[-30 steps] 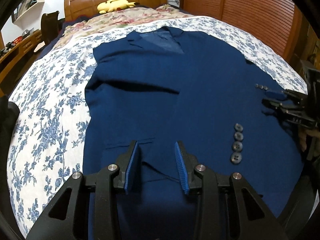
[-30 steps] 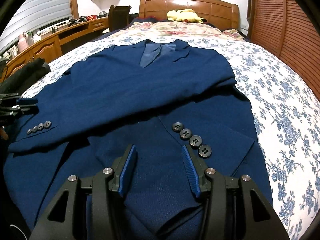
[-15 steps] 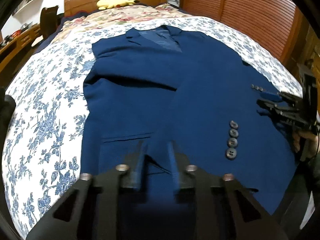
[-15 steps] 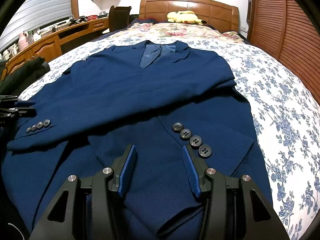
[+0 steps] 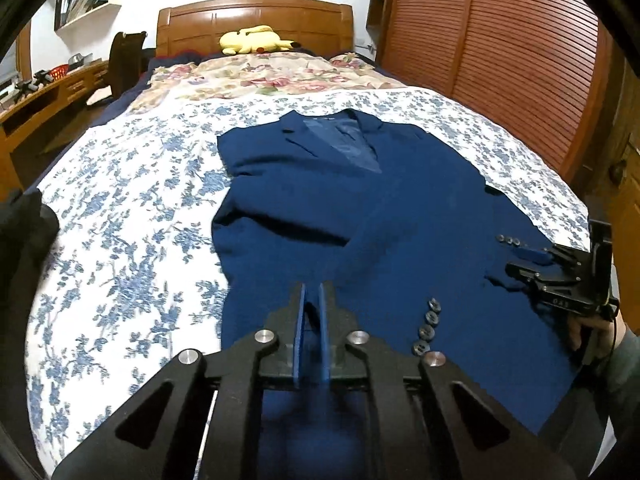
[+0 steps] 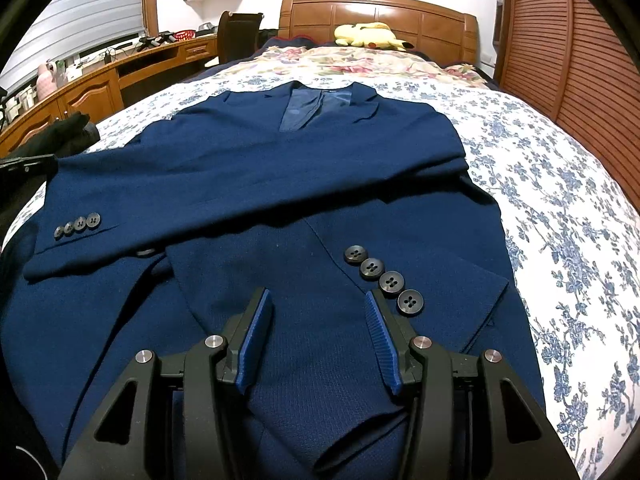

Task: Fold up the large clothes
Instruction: 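Move both tools to the navy jacket's hem and close on it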

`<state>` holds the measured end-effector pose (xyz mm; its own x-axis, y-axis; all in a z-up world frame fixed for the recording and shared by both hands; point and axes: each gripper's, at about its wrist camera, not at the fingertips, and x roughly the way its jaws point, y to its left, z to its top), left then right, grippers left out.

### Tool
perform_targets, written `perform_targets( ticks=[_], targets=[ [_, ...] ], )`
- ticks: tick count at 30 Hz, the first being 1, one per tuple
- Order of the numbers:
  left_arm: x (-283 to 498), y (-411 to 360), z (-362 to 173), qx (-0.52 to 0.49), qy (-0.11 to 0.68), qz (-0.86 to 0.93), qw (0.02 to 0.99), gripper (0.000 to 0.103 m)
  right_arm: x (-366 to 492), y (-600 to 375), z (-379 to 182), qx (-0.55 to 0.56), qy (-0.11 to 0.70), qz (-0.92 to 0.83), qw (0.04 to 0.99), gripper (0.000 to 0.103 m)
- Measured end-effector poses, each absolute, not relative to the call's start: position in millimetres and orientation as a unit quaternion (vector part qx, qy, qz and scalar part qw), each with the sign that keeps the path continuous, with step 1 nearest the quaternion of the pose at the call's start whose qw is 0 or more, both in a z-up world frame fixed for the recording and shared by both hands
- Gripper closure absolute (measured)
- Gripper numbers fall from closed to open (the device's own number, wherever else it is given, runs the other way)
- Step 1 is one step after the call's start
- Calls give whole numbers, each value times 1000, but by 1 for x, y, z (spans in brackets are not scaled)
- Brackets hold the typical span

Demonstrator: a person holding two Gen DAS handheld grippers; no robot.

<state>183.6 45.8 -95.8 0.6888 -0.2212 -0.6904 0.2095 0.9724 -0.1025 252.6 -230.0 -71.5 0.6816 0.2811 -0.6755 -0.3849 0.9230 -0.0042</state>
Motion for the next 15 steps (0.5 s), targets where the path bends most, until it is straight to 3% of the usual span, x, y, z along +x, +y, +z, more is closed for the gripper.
perform_targets(
  ticks=[4,15],
  targets=[
    [175,52,-91,-3,374,-124,919,67,252,-230,-72,-73,355,182,914,53],
    [144,87,-115,20,432,-86,897,64,253,-231,-73,-73,349,183,916,52]
  ],
)
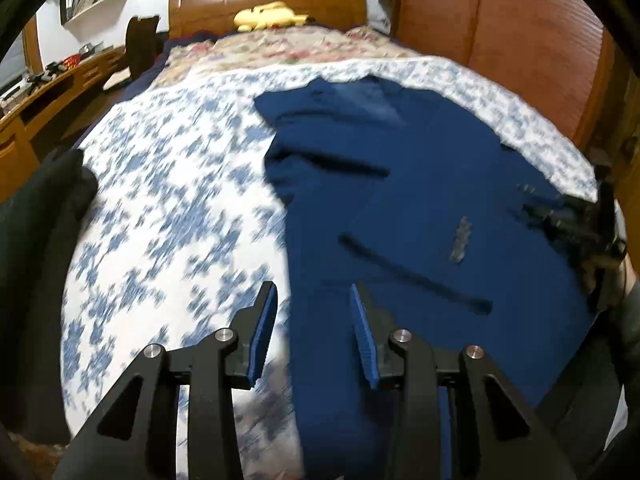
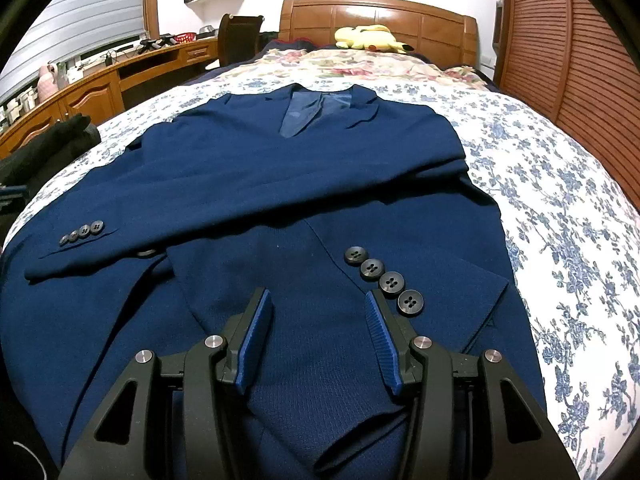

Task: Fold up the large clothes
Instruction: 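Move both tools to the navy jacket's hem and close on it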

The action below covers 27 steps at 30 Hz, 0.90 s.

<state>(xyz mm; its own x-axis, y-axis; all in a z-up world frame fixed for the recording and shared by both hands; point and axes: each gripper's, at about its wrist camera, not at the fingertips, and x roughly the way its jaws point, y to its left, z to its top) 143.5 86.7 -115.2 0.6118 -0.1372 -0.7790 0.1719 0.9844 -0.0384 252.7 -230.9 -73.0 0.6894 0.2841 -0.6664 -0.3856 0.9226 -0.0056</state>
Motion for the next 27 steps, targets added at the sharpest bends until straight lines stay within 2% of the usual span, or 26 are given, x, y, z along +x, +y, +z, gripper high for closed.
perform_targets(
  ticks=[4,5,11,27],
  targets=[
    [145,99,-137,36,467,-66,881,63,253,-230,-73,-72,350,184,916,52],
    [146,103,-144,36,476,-61,877,55,253,-230,-73,-72,350,184,916,52],
    [153,121,-155,4,476,-52,878,36,253,-230,-73,-72,349,183,916,52],
    [122,112,-130,-12,458,-74,886,36,233,-272,-44,-68,406,155,898,47]
  ],
)
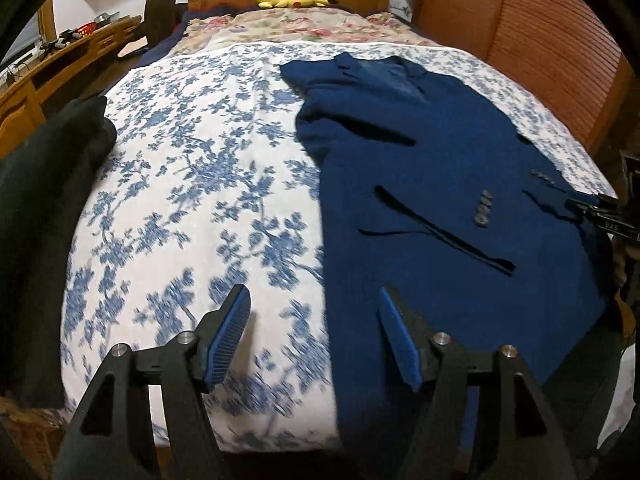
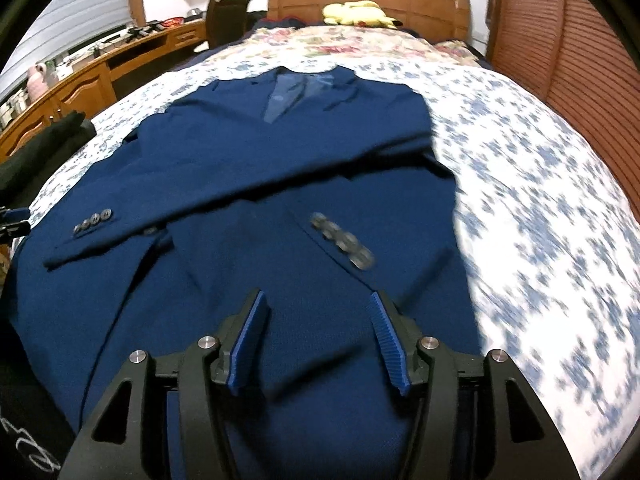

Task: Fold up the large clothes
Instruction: 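Move both tools to the navy jacket's hem and close on it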

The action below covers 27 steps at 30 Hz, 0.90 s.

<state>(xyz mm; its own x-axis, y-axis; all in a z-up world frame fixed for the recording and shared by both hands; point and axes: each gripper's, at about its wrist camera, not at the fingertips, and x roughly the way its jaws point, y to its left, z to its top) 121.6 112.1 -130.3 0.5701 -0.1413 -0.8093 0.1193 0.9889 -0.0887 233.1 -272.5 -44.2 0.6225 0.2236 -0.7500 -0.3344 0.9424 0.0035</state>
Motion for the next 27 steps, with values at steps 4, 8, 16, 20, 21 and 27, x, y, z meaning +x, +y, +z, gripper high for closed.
perform_targets(
  ticks=[4,8,16,20,21,27],
  targets=[
    [109,105,-131,-13,453,-87,887,36,211,-305,-33,-66,414,130,898,47],
    [98,101,-127,-18,446,-99,889,36,193,-332,-28,-60,425,111,897,47],
    [84,96,-131,-20,445,-111,888,47,167,-345,-31,-40,435,122,891,47],
    [78,96,-137,-16,448,-112,887,57,162,-342,-36,-43,443,133,886,47],
    [77,96,-138,-18,449,-110,887,57,161,-340,-37,-47,442,135,886,47],
    [73,100,-144,-31,449,-110,886,57,162,-335,-44,-62,445,136,883,47]
  ],
)
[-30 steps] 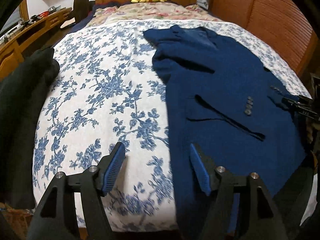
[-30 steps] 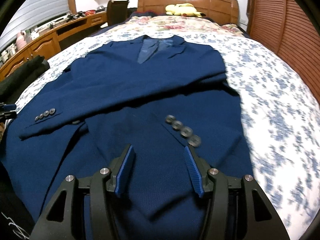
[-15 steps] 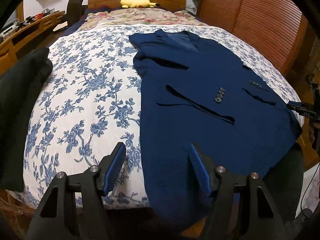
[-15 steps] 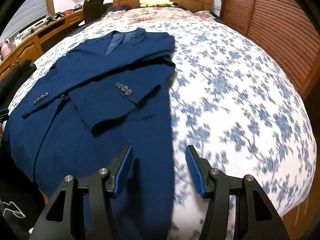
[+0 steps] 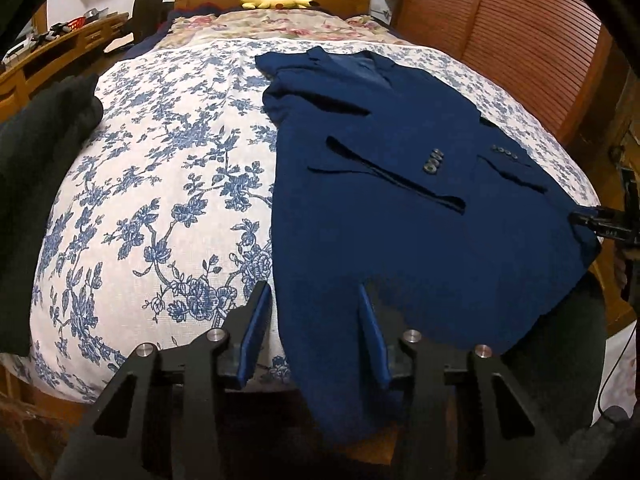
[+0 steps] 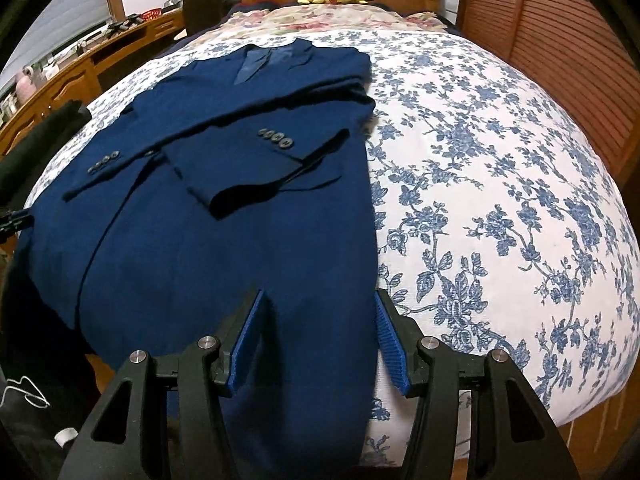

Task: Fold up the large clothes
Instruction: 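Move both tools to the navy jacket's hem and close on it, then lift the hem with both tools and fold it up over the collar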

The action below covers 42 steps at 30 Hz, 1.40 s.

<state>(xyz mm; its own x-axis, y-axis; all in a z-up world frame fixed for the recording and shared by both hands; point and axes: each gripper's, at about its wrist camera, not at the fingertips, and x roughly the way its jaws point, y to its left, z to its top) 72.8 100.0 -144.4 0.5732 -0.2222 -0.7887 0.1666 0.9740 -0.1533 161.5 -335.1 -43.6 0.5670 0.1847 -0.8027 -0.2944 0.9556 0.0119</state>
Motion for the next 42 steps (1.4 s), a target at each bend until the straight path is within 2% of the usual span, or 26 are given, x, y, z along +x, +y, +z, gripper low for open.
perform_targets(
  ticks=[12,14,15,17,18,19,22,29,42],
  targets=[
    [71,98,-143,-25,447,-108,888,57,165,-330,-49,-68,446,140,882,47],
    [69,97,-143,-24,446,-111,888,67,164,-328,-49,-71,444,141,882,49],
    [69,96,-142,-22,446,-109,888,69,164,-328,-49,-72,442,142,883,54],
    [68,96,-140,-22,444,-107,889,82,163,-327,-47,-71,440,150,883,67],
    [67,97,-139,-23,444,-107,890,84,163,-326,-46,-69,439,155,882,80],
    [67,97,-138,-23,443,-107,890,89,164,-326,-45,-68,439,160,881,89],
    [66,98,-132,-30,438,-118,891,97,166,-326,-44,-62,436,169,882,96],
    [60,94,-90,-30,391,-123,912,101,165,-331,-11,-18,381,200,902,99],
    [40,75,43,12,262,-134,956,101,125,-334,104,5,246,226,943,100]
  ],
)
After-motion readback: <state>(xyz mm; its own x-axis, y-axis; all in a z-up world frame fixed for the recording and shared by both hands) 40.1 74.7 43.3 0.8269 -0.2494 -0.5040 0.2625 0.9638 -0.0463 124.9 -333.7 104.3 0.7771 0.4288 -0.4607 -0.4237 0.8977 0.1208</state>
